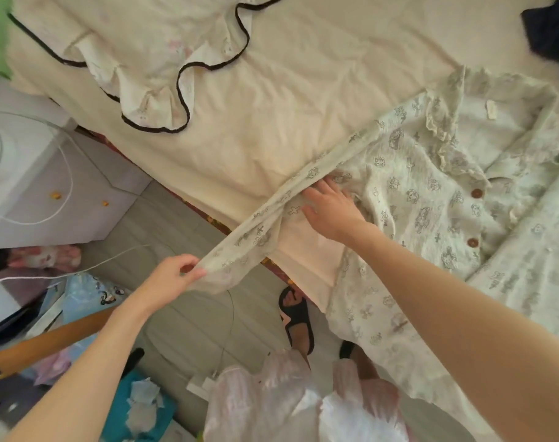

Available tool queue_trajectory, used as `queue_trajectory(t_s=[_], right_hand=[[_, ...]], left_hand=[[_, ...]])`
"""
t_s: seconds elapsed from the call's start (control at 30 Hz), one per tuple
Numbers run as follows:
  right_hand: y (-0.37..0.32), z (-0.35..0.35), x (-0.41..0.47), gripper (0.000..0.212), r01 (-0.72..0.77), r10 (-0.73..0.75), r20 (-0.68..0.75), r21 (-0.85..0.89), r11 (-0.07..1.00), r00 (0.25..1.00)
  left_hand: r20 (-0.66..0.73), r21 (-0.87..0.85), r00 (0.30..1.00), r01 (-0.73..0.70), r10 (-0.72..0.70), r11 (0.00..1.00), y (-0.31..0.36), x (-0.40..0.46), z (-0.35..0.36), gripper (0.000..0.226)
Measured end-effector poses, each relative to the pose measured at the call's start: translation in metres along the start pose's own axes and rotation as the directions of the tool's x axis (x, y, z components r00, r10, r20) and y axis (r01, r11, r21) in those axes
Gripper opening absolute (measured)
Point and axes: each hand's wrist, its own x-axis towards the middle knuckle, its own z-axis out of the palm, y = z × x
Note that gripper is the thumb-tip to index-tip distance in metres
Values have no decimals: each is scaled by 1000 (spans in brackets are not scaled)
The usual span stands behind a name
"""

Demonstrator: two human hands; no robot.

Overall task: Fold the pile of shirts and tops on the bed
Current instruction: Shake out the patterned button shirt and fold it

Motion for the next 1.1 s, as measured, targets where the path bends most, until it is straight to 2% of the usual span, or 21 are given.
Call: queue_trajectory(t_s=[0.07, 0.17, 0.23, 0.3, 0.37, 0.47, 0.67, 0.73, 0.8, 0.87, 0.93, 1.0, 1.1], right_hand=[[-6, 3, -17, 38, -10, 18, -68, 118, 993, 998], [-20, 7, -55, 38, -103, 126, -31, 401, 910, 992], [-28, 7, -81, 36, -190, 210, 36, 592, 783, 977], [-29, 4, -108, 34, -265, 264, 133, 784, 561, 955], [-24, -1, -138, 32, -292, 281, 202, 899, 326, 938], [-3, -12, -189, 31, -247, 278, 216, 966, 81, 936], [75, -37, -305, 50, -95, 368, 147, 983, -157, 918], [110, -37, -347, 55, -6, 416, 119, 965, -262, 902], [146, -30, -386, 55, 72, 450, 103, 932, -356, 887], [182, -18, -412, 55, 104, 477, 126, 899, -426, 870], [212, -2, -423, 55, 64, 527, 200, 895, -441, 826], [235, 12, -424, 44, -18, 536, 262, 908, -418, 803], [257, 21, -413, 22, -59, 490, 291, 899, -435, 822]], left_hand=[[-161, -70, 987, 14, -25, 997, 3, -12, -1, 23], [-370, -138, 928, -4, -47, 990, 28, -30, -7, 32], [-467, -154, 884, -49, -29, 987, 50, -42, -9, 32], [-493, -172, 870, -121, 21, 978, 78, -57, -2, 30], [-459, -224, 886, -188, 67, 956, 111, -70, 15, 23], [-408, -296, 899, -294, 157, 909, 170, -90, 59, 15], [-205, -295, 877, -479, 435, 826, 290, -132, 187, 37], [-92, -313, 860, -503, 502, 806, 321, -144, 237, 37], [81, -348, 846, -471, 526, 810, 341, -155, 289, 38], [231, -347, 813, -444, 534, 826, 350, -163, 340, 41], [325, -324, 792, -421, 517, 847, 347, -167, 382, 42], [353, -299, 798, -399, 489, 867, 337, -170, 411, 43], [305, -286, 865, -316, 399, 905, 313, -169, 427, 43]])
